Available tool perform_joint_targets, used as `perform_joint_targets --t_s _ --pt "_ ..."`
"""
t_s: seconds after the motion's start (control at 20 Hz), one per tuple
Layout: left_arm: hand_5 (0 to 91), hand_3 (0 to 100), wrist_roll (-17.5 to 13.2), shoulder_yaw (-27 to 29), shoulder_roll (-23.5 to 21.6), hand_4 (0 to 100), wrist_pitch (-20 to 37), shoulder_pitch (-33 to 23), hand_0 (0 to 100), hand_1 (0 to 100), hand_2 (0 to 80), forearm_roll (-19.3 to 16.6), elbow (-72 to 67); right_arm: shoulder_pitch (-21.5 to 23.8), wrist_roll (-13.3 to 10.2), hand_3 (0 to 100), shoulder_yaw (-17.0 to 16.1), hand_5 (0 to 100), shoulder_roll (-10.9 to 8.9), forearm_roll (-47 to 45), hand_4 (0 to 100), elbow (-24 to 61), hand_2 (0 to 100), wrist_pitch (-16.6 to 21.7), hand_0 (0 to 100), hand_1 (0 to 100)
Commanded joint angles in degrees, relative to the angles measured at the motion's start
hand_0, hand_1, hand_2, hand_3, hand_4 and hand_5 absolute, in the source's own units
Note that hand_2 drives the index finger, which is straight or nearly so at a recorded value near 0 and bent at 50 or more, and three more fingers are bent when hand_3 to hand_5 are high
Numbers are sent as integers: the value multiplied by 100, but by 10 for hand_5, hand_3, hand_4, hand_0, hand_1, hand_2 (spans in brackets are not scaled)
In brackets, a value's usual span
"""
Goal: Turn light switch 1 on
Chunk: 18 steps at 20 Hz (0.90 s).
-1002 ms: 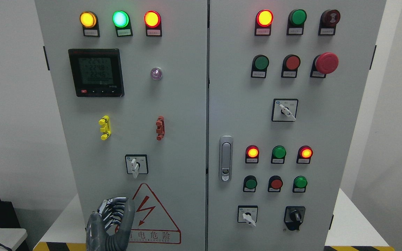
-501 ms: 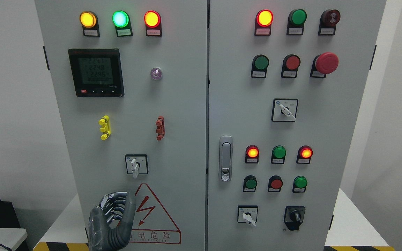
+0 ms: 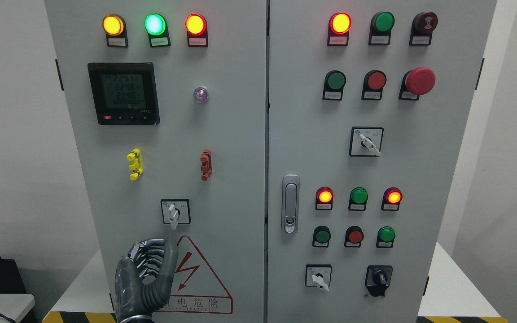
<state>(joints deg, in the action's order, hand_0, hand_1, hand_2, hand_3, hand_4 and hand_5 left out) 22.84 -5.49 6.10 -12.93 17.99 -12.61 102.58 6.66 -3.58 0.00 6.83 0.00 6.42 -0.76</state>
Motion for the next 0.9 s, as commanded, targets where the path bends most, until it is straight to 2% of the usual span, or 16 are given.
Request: perform_joint_targets --t_s 0.0,0.4,0.85 --pt "759 696 10 -57 22 764 -78 134 205 438 457 -22 7 2 -2 0 97 0 3 -141 0 0 0 6 120 389" --pt "759 695 18 -75 31 765 -139 161 216 513 458 -242 -1 2 -2 0 97 0 3 -141 0 0 0 6 120 389" --pt "763 697 98 -75 40 766 -324 231 231 505 459 -242 69 2 -2 0 97 0 -6 -141 0 0 0 6 120 389"
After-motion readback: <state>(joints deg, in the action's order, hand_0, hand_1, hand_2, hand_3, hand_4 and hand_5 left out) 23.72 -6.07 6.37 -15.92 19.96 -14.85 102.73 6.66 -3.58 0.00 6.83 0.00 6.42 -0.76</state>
